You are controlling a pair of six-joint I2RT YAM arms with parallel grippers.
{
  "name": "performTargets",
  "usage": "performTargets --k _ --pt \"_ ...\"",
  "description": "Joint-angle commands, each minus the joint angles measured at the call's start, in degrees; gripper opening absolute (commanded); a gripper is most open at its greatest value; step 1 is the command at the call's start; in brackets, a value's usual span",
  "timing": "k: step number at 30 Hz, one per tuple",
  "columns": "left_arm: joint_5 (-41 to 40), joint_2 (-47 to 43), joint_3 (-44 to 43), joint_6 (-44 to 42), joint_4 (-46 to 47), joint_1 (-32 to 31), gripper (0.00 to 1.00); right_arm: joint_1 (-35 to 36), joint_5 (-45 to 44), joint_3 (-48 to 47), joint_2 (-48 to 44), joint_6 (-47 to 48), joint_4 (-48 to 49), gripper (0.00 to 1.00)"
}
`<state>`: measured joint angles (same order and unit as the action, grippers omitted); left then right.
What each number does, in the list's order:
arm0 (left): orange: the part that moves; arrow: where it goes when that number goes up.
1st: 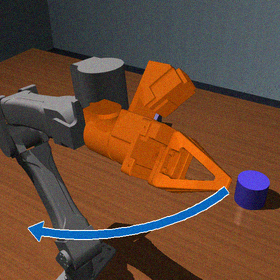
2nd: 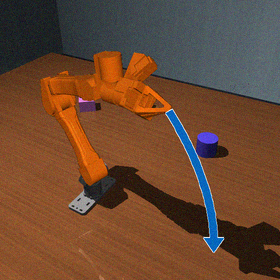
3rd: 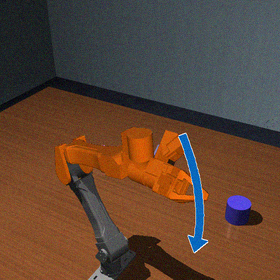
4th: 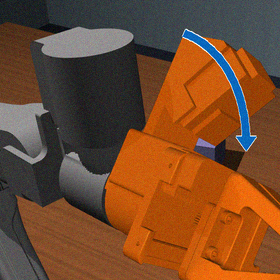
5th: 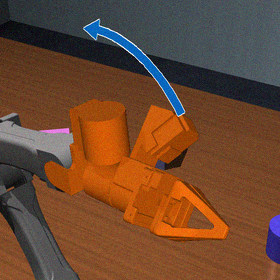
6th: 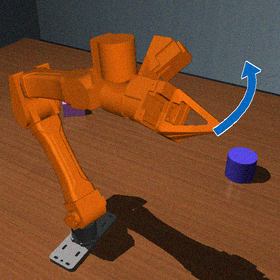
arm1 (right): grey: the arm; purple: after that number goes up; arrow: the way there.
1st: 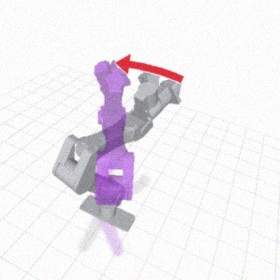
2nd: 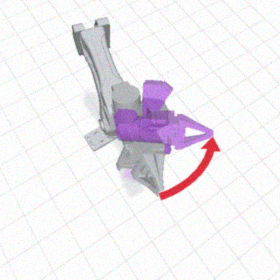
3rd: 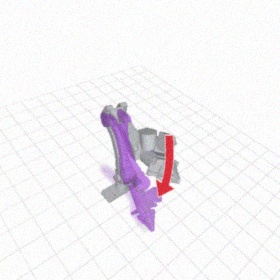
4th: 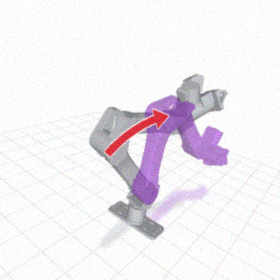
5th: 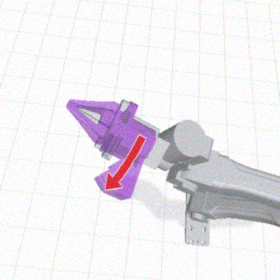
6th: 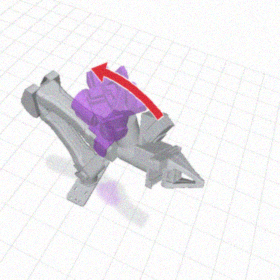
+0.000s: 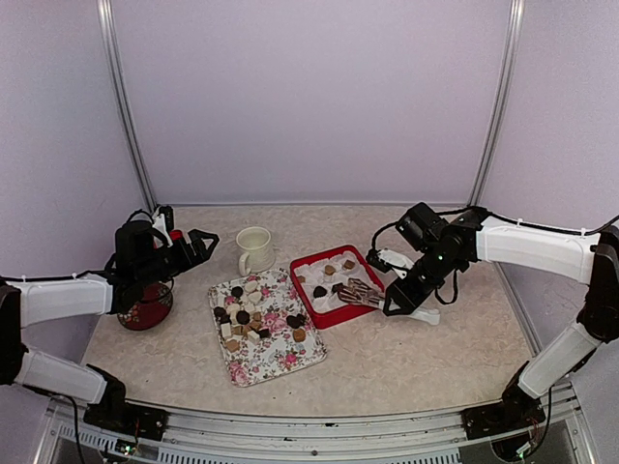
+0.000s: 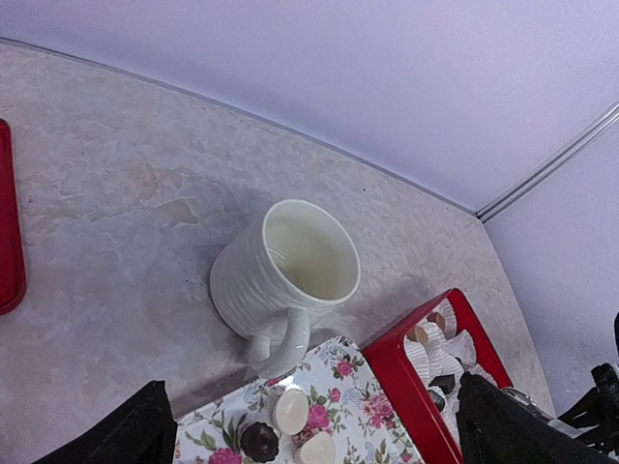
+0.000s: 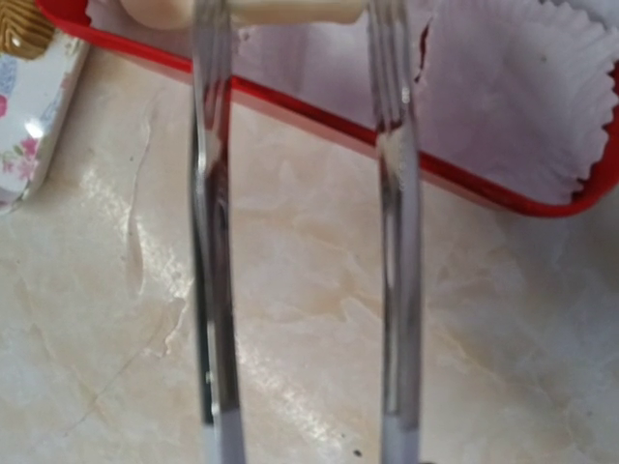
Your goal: Pack the chocolate
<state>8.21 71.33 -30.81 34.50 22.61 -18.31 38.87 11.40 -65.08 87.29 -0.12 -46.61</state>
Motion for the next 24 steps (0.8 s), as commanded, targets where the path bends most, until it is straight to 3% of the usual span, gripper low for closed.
performTargets --k 1,16,24 --pt "0.1 0.1 -0.5 0.2 1.1 0.3 0.99 -0.5 0.1 -1.2 0.1 0.1 0.6 0.41" --pt "0.0 -0.3 -0.4 0.0 0.9 0.3 0.99 0.1 2.6 -5.8 -1.2 1.4 2.4 0.41" --pt "-0.2 -0.5 -0.3 0.0 0.9 0.3 0.99 7.0 4.9 -10.6 1.2 2.8 5.3 0.40"
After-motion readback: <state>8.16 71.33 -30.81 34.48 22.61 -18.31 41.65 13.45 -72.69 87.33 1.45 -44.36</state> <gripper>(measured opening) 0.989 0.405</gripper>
